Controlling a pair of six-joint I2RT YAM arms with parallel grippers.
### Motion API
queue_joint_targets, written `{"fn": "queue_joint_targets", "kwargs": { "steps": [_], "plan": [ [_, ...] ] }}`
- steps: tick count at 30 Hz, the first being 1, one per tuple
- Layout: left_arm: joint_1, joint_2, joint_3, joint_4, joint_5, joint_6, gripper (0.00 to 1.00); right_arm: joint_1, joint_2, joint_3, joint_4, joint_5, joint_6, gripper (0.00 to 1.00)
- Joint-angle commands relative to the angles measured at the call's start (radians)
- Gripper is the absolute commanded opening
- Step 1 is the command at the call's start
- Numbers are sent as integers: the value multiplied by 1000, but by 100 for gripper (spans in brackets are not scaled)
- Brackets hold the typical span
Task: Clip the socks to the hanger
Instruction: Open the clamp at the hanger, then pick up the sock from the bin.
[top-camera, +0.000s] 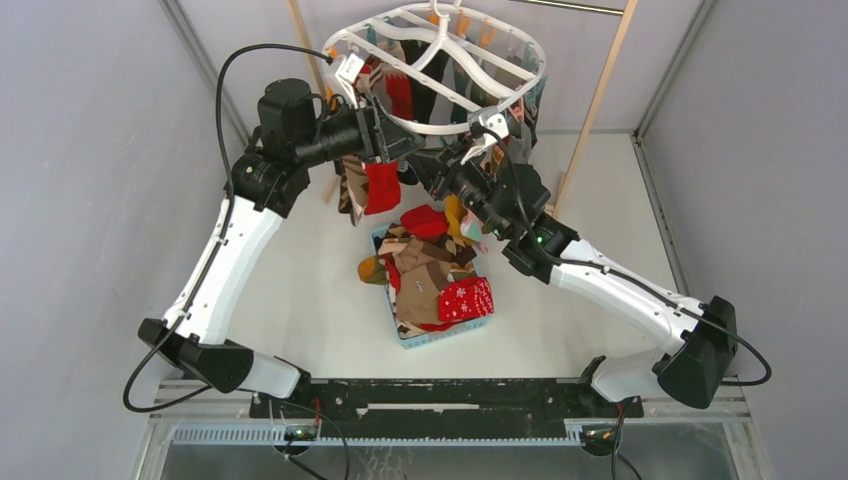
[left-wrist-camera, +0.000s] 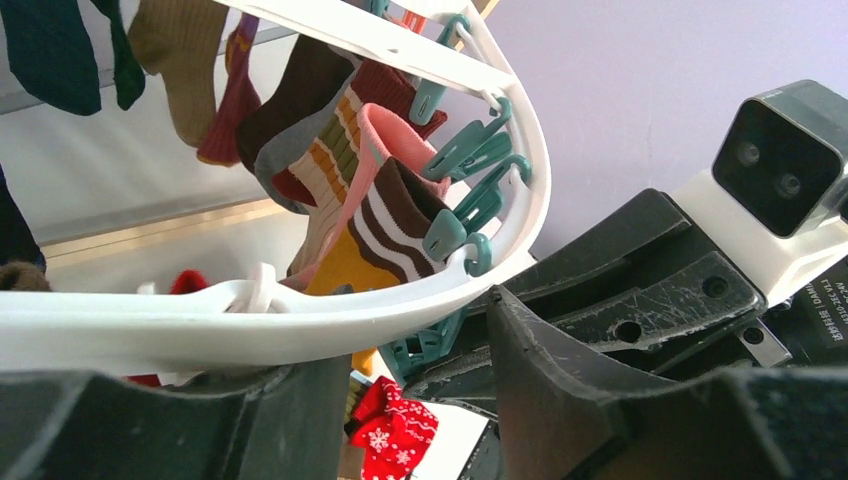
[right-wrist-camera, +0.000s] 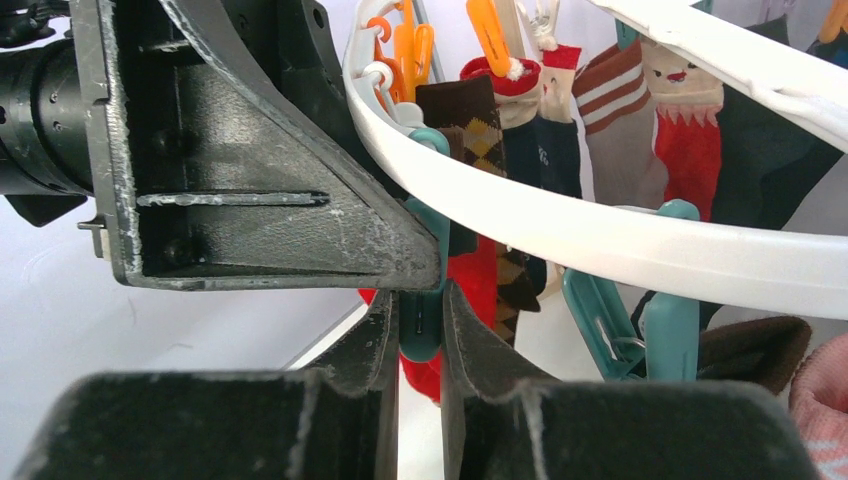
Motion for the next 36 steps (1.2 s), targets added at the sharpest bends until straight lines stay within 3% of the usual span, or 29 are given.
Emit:
{"fn": "queue_joint_targets", "kwargs": {
  "steps": [1,3,6,9,11,14,20,27,30,36],
  "plan": [
    [-1,-13,28,63,-21,-9,52,39,13,50,-5,-48,-31,3],
    [-1,-11,38,66,-28,-9,48,40,16,51,-5,-52,-31,3],
    [-1,-4,43,68,-33,-6,33,43,17,52,-9,-63,-32,9],
    [1,-5,32,64,-57,-5,10,46,6,48,-28,-58,-39,29],
    [3,-15,20,63,-63,-5,1,46,-19,23,-33,-43,-50,48],
    [6,-34,1,63,-52,3,0,45,-83,-41,-30,-21,-68,57],
    [6,-49,-15,49,-23,6,0,57,-178,-142,-109,-79,-68,59],
    [6,-70,-50,46,8,12,0,162,-84,-224,-248,-67,-73,64],
    [6,-71,-53,35,20,21,0,215,-9,-224,-289,28,-80,66],
    [6,-77,-54,21,26,40,0,242,-35,-331,-306,137,131,68]
  ]
}}
